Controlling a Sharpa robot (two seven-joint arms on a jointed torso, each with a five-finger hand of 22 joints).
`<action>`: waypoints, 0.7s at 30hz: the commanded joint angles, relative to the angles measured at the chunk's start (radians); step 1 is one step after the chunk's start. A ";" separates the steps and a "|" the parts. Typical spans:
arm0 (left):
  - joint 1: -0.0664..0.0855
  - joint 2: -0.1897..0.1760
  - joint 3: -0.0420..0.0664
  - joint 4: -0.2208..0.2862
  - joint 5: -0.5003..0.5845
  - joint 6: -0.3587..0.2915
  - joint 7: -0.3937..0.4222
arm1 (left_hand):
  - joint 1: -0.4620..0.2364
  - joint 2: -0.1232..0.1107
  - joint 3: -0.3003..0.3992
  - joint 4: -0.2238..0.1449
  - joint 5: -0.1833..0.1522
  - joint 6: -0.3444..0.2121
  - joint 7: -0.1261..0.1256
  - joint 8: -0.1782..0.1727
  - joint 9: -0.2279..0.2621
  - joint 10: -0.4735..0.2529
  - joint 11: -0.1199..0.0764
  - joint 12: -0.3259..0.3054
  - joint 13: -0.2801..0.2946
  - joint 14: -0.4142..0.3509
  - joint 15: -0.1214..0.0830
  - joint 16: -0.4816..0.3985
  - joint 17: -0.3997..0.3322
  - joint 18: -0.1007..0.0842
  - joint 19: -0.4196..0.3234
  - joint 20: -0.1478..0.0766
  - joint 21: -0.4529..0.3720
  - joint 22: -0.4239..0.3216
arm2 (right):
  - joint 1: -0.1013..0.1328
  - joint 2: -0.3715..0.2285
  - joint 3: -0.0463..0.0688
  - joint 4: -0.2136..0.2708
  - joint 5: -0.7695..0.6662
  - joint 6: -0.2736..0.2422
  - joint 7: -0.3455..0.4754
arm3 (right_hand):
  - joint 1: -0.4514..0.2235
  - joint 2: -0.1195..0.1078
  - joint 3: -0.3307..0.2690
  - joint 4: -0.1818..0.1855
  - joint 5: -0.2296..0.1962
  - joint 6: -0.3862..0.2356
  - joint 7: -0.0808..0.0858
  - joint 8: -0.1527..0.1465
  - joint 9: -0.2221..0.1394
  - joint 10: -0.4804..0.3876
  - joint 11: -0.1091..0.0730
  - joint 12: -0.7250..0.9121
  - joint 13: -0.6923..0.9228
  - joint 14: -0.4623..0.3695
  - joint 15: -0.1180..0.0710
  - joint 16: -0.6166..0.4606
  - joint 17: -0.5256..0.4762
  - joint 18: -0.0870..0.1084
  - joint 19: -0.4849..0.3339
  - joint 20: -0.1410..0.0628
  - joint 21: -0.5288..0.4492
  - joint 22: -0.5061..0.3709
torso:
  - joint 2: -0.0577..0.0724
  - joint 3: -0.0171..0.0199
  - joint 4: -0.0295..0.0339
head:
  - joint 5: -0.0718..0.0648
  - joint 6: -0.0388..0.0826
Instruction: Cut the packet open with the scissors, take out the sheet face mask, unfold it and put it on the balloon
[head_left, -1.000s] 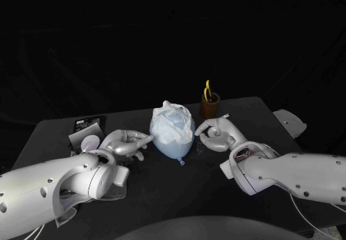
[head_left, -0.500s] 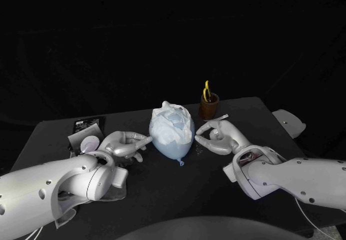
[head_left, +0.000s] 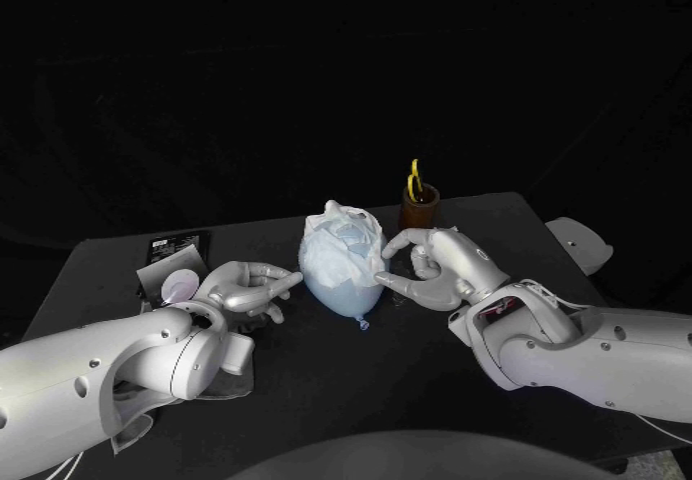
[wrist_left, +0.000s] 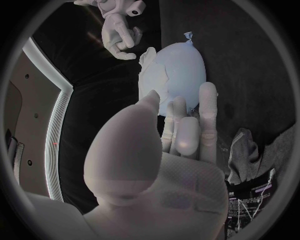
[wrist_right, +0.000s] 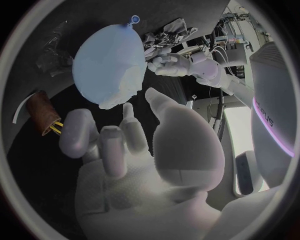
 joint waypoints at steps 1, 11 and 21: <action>0.000 0.000 0.001 0.004 -0.001 0.020 0.009 | 0.000 0.006 -0.006 0.001 -0.005 0.004 0.000 0.005 0.001 0.000 -0.006 0.004 0.001 0.006 0.000 0.005 0.002 0.016 0.000 -0.005 0.006 0.001 | 0.000 0.014 0.001 -0.007 -0.213 -0.052 -0.088 | 0.020 0.002 -0.020 0.011 -0.003 0.016 -0.001 -0.007 -0.004 0.012 -0.008 0.015 0.052 0.087 -0.003 0.011 0.215 0.003 0.014 -0.002 0.016 0.152 | 0.001 0.0000 0.0017 | -0.001 -0.001; 0.000 -0.004 0.001 0.006 -0.001 0.023 0.009 | 0.000 0.006 -0.006 0.001 -0.005 0.004 0.000 0.006 0.001 -0.001 -0.006 0.004 0.001 0.008 0.000 0.006 0.006 0.016 0.001 -0.005 0.007 0.002 | 0.011 0.052 0.014 -0.050 -0.339 -0.049 -0.169 | 0.054 0.013 -0.047 0.050 0.006 0.052 -0.010 -0.015 -0.015 0.041 -0.017 0.053 0.080 0.100 -0.011 0.029 0.250 -0.007 0.043 -0.009 0.064 0.168 | 0.001 -0.0013 0.0007 | -0.001 -0.003; 0.000 -0.004 0.001 0.007 -0.001 0.027 0.008 | 0.000 0.007 -0.007 0.001 -0.005 0.003 0.000 0.006 0.000 -0.001 -0.006 0.005 0.000 0.009 0.000 0.007 0.010 0.016 0.001 -0.005 0.007 0.002 | 0.018 0.075 0.017 -0.084 -0.381 -0.034 -0.206 | 0.097 0.010 -0.048 0.064 0.019 0.075 -0.016 -0.025 -0.024 0.048 -0.023 0.060 0.086 0.104 -0.016 0.034 0.260 -0.011 0.053 -0.014 0.081 0.174 | 0.000 -0.0019 0.0007 | -0.002 -0.007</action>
